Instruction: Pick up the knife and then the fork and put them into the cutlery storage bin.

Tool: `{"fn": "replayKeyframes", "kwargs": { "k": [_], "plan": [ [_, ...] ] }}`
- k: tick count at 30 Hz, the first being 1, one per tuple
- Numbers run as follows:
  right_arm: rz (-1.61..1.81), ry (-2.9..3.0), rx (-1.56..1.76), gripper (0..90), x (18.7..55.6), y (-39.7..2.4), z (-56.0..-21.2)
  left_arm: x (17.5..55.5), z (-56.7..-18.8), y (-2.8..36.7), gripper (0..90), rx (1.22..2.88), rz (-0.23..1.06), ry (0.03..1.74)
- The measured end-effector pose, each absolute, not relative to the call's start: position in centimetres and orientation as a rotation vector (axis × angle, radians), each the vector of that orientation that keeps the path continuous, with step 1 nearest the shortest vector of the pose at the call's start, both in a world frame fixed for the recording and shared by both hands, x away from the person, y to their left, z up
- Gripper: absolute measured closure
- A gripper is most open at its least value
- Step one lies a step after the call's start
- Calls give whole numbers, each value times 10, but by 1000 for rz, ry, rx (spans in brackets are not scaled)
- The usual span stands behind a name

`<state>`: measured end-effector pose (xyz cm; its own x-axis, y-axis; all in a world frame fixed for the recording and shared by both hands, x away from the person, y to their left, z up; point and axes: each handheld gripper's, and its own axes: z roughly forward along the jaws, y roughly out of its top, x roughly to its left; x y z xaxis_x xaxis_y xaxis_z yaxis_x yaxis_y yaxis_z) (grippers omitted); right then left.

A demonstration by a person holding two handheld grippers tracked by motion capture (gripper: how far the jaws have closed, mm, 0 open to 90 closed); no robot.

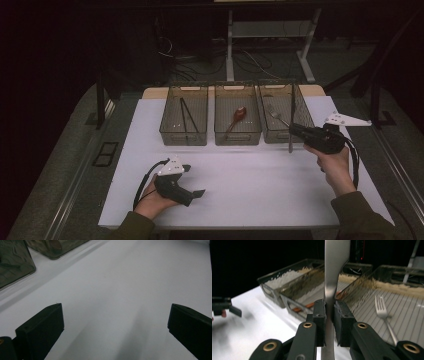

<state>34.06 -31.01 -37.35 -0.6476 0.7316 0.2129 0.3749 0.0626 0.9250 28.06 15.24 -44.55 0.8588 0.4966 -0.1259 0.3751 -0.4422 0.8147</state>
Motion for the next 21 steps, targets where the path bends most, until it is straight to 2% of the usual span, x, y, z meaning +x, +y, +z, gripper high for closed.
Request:
{"fn": "replayKeyframes", "kwargs": {
  "k": [14,21],
  "plan": [
    [1614,1903,1117,790,376,-317,-349,281,-446,153,0,2082,156,646],
    [1510,1892,1163,790,404,-327,-347,281,-446,153,0,2080,154,647]
  ]
}}
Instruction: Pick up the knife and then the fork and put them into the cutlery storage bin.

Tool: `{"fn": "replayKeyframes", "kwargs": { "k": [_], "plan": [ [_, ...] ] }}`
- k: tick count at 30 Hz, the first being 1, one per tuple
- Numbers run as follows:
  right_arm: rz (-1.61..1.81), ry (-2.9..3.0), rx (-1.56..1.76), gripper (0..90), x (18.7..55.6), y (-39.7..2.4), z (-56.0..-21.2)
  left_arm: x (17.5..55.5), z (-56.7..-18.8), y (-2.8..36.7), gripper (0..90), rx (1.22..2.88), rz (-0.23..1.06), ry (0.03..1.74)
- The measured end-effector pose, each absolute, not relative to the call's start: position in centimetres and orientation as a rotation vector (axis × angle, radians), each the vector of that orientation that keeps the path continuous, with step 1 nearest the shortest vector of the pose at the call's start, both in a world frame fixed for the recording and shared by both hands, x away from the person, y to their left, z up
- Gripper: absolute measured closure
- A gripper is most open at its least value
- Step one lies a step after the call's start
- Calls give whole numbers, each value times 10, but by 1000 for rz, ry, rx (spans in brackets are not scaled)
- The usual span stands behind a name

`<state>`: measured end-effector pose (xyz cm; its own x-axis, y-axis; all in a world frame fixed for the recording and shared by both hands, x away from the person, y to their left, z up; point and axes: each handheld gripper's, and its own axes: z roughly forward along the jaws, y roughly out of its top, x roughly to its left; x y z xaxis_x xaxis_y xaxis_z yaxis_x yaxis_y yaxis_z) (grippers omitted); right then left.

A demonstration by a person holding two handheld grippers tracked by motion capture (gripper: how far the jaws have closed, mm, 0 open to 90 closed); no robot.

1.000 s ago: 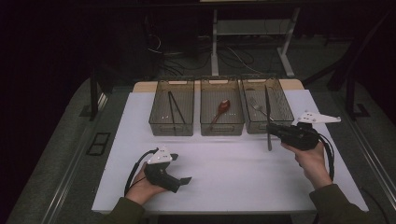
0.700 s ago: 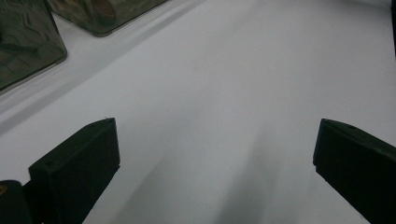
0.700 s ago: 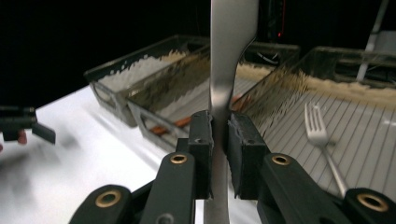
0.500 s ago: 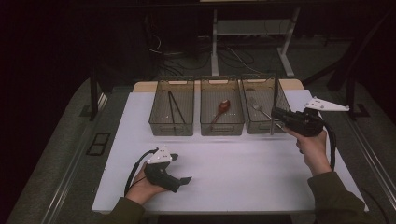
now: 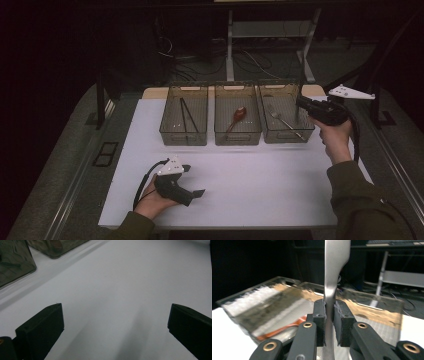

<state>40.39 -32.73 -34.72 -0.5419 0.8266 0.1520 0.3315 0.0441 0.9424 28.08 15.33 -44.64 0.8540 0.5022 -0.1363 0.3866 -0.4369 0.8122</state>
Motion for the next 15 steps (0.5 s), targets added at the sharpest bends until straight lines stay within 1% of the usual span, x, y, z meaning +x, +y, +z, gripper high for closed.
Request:
{"fn": "replayKeyframes", "kwargs": {
  "k": [8,15],
  "plan": [
    [1342,1983,1246,790,430,-336,-359,281,-446,154,0,2076,154,648],
    [1209,2093,1311,790,441,-337,-371,281,-446,153,0,2080,153,645]
  ]
}}
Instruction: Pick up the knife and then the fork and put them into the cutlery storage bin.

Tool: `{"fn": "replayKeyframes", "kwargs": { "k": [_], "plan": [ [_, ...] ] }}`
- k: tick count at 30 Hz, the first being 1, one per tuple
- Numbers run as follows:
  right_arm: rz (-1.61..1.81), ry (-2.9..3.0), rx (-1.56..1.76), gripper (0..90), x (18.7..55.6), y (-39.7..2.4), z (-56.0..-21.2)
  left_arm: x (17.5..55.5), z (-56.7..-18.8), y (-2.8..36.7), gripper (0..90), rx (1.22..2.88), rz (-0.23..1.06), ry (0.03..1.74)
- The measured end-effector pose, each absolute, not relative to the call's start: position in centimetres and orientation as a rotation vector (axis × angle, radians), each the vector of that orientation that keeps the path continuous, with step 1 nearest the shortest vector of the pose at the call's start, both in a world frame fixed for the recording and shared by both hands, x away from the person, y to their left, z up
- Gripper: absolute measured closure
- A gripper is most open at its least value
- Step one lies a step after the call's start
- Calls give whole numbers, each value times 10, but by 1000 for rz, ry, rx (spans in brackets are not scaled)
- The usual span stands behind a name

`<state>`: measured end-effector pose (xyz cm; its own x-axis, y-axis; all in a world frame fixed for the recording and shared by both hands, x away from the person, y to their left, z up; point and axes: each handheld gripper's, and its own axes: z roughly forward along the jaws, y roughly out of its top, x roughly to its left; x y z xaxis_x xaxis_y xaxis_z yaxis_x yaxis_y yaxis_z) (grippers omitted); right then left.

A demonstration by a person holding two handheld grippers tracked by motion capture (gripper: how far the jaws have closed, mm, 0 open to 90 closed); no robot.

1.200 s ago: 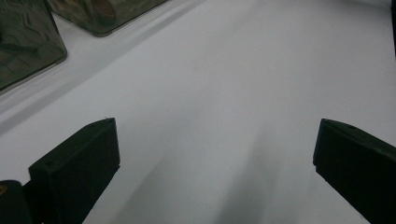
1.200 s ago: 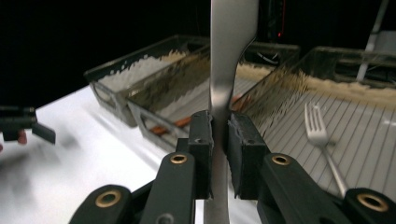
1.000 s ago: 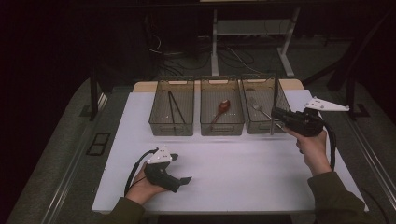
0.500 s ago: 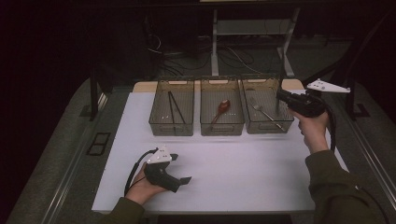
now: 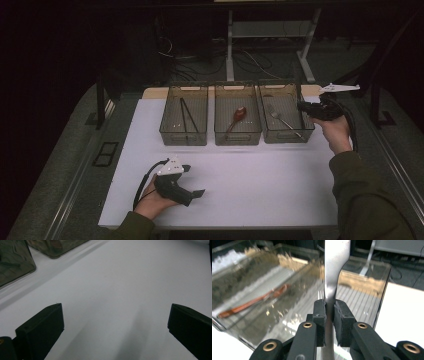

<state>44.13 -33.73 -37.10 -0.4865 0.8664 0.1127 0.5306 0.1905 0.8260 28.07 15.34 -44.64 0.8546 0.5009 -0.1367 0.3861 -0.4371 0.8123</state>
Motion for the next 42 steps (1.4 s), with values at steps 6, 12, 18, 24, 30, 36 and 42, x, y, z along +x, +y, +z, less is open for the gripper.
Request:
{"fn": "replayKeyframes", "kwargs": {
  "k": [6,12,18,24,30,36,42],
  "plan": [
    [1125,2188,1352,789,449,-336,-380,281,-447,153,0,2079,150,643],
    [1014,2272,1370,790,458,-330,-383,281,-447,153,0,2079,148,642],
    [901,2341,1379,789,467,-321,-382,280,-446,153,0,2079,145,639],
    [811,2399,1393,789,476,-312,-385,280,-446,153,0,2076,145,638],
    [739,2433,1399,788,483,-304,-388,280,-446,153,0,2076,144,637],
    [661,2460,1420,778,487,-297,-393,280,-445,154,0,2076,145,635],
    [726,2429,1447,731,488,-298,-386,281,-445,154,0,2077,146,633]
  ]
}}
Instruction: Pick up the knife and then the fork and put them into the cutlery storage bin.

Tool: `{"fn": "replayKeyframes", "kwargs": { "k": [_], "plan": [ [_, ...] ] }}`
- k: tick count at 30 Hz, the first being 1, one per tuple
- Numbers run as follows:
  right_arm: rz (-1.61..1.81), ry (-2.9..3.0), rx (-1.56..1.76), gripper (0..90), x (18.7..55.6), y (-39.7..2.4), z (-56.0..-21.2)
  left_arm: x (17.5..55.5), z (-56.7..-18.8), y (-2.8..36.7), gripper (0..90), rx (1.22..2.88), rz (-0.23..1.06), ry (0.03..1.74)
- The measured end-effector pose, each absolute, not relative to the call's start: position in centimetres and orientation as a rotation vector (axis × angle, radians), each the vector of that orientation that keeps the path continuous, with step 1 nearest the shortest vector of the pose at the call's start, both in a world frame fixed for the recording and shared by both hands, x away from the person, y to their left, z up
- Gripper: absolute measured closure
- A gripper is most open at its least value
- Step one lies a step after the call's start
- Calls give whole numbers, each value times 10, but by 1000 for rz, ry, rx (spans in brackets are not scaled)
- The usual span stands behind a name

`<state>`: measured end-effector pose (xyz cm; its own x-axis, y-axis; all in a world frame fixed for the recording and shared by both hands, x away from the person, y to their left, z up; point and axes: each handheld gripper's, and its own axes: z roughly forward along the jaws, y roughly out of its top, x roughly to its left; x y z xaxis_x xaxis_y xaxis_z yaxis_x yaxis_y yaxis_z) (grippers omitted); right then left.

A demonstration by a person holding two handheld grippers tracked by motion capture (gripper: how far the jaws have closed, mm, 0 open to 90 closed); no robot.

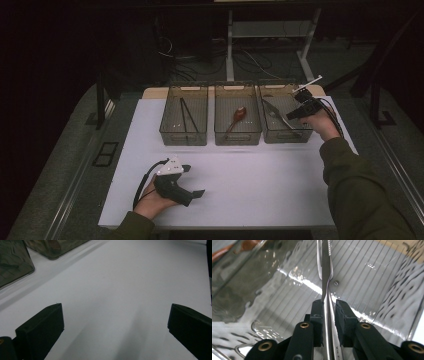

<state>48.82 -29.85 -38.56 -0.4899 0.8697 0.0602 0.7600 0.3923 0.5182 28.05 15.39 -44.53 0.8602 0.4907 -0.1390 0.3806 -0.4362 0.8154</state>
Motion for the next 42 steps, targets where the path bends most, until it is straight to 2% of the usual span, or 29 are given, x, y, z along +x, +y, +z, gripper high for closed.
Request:
{"fn": "replayKeyframes", "kwargs": {
  "k": [11,21,32,42],
  "plan": [
    [898,2356,1492,439,484,-309,-378,283,-444,157,0,2068,145,640],
    [1073,2288,1381,326,463,-312,-370,285,-443,158,0,2053,143,647],
    [1302,2254,1233,195,422,-312,-375,285,-443,157,0,2049,154,644],
    [1370,2252,1107,181,373,-298,-383,283,-442,157,0,2047,152,637]
  ]
}}
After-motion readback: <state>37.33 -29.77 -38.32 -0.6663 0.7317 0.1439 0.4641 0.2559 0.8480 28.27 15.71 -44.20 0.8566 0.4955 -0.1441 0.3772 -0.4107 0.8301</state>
